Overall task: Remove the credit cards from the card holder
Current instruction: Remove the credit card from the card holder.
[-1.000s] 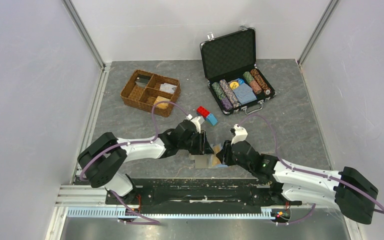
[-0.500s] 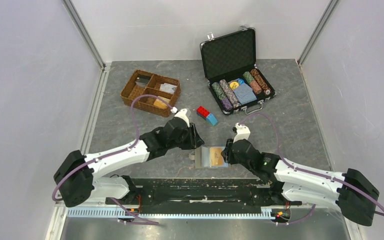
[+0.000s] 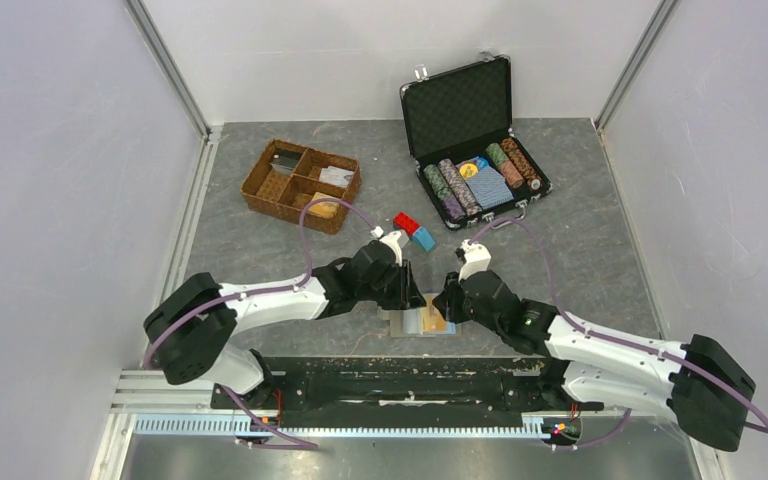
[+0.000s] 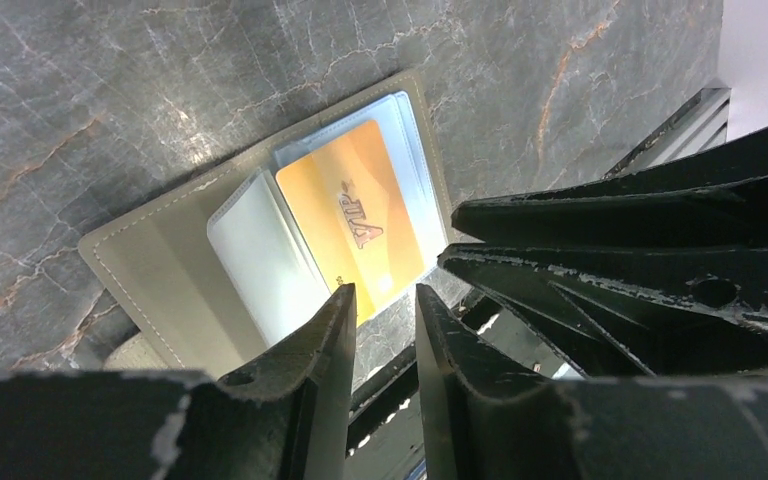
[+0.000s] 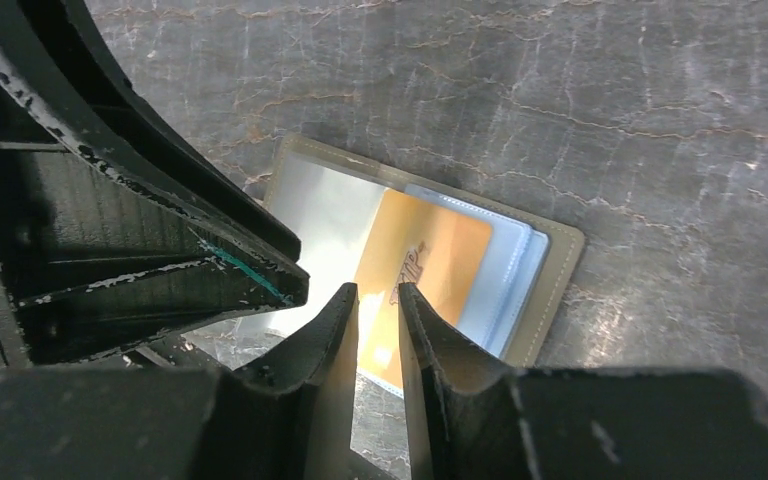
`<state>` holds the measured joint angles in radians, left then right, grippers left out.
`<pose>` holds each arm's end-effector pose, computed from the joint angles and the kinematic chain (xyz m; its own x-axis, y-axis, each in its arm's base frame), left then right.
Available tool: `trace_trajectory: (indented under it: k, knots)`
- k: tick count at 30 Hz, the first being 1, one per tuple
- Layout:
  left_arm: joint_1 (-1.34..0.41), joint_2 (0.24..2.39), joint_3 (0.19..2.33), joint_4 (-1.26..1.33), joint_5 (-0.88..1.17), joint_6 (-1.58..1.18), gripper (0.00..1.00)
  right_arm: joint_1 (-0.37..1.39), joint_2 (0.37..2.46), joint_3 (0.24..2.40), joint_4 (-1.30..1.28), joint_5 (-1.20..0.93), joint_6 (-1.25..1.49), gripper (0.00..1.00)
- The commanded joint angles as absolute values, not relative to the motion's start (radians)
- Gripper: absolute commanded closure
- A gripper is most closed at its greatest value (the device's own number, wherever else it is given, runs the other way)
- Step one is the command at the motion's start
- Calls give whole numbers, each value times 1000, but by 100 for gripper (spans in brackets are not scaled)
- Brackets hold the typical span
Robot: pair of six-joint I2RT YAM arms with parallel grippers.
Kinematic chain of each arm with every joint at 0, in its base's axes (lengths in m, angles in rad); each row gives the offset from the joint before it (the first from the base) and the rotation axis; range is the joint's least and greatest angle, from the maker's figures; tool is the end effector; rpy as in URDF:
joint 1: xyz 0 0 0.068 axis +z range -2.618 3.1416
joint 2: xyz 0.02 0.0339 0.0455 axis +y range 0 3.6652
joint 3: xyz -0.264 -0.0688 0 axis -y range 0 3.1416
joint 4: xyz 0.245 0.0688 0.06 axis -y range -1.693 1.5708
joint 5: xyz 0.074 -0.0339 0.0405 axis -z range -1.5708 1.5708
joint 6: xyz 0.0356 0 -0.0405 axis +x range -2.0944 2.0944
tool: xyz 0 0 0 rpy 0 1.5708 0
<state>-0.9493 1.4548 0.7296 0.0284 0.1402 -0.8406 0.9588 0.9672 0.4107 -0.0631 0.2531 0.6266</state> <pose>0.1685 -0.2439 0.1880 -0.8955 -0.0166 -0.4447 0.3002 0.7152 -0.6312 0.1212 0.1571 0.1894 -0.6662 0.0390 -0.7447 -0.3514 0.8644 0.3596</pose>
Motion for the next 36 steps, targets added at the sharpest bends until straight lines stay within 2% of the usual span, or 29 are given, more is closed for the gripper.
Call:
trace_trajectory:
  k: [1, 7, 12, 22, 30, 36]
  knots:
    - [-953, 1474, 714, 108, 118, -867, 66, 930, 998, 375, 83, 156, 603, 77]
    - [-953, 1538, 683, 139, 91, -875, 65, 895, 1044, 312, 146, 101, 621, 79]
    - [-953, 1571, 650, 201, 79, -874, 56, 872, 1055, 257, 160, 100, 627, 80]
    - [-952, 1596, 566, 433, 150, -910, 55, 851, 1060, 210, 176, 88, 638, 81]
    - [-953, 1638, 545, 536, 200, -957, 57, 848, 1052, 198, 184, 80, 643, 81]
    - [-951, 1637, 547, 563, 213, -980, 66, 847, 1049, 193, 191, 74, 647, 81]
